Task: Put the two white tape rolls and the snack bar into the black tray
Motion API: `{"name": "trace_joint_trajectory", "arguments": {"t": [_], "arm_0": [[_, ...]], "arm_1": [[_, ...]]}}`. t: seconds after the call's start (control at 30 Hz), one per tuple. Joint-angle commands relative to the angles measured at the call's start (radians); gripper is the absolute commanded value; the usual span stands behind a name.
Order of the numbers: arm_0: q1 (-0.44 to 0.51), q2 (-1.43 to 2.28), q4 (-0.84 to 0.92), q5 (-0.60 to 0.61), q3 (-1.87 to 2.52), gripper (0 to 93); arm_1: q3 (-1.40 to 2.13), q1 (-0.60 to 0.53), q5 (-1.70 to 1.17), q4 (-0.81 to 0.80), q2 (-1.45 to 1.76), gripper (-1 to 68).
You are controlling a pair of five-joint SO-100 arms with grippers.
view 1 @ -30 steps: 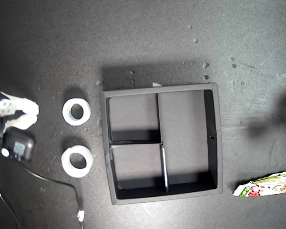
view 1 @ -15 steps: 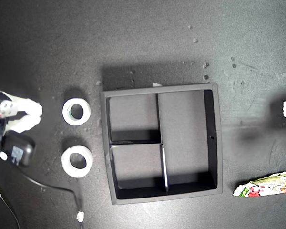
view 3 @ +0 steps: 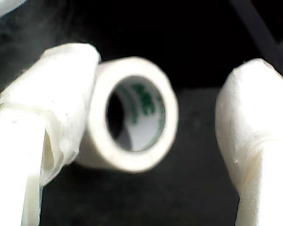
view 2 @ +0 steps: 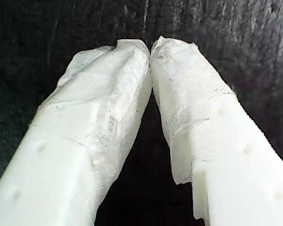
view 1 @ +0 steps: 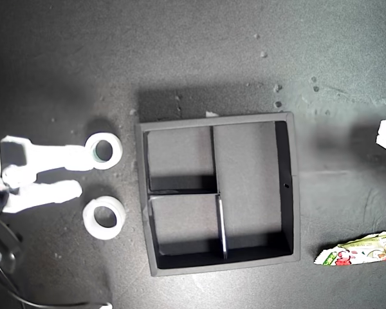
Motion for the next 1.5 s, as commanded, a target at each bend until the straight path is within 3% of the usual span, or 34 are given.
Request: {"name": "trace_joint_trajectory", "arguments": {"t": [0.0, 0.17, 0.37, 0.47, 0.63, 0.93, 1.37, 1.47], "arm_0": [[-0.023, 0.048, -0.014, 0.063, -0.063, 20.2], [0.023, 0.017, 0.038, 0.084, -0.173, 17.9], [0.046, -0.453, 0.066, 0.097, -0.465, 18.9], [0.034, -0.703, 0.095, 0.115, -0.621, 19.6], [0.012, -0.997, 0.098, 0.11, -0.749, 20.1], [-0.035, -1.319, 0.087, 0.1, -0.871, 20.3], [-0.08, -1.454, 0.057, 0.091, -0.877, 19.5], [-0.097, -1.499, 0.043, 0.084, -0.896, 15.4]], "arm_1": [[0.012, 0.025, -0.067, 0.0, 0.006, -0.4], [0.012, 0.048, -0.402, -0.051, 0.006, -0.4], [-0.028, 0.017, -0.881, -0.383, 0.006, 0.1], [-0.13, -0.051, -1.055, -0.388, 0.006, 7.1], [-0.322, -0.184, -1.289, -0.38, -0.009, 8.9], [-0.368, -0.356, -1.393, -0.396, -0.058, 14.0], [-0.285, -0.385, -1.367, -0.449, -0.058, 14.8], [-0.324, -0.376, -1.405, -0.46, -0.06, 16.3]]}}
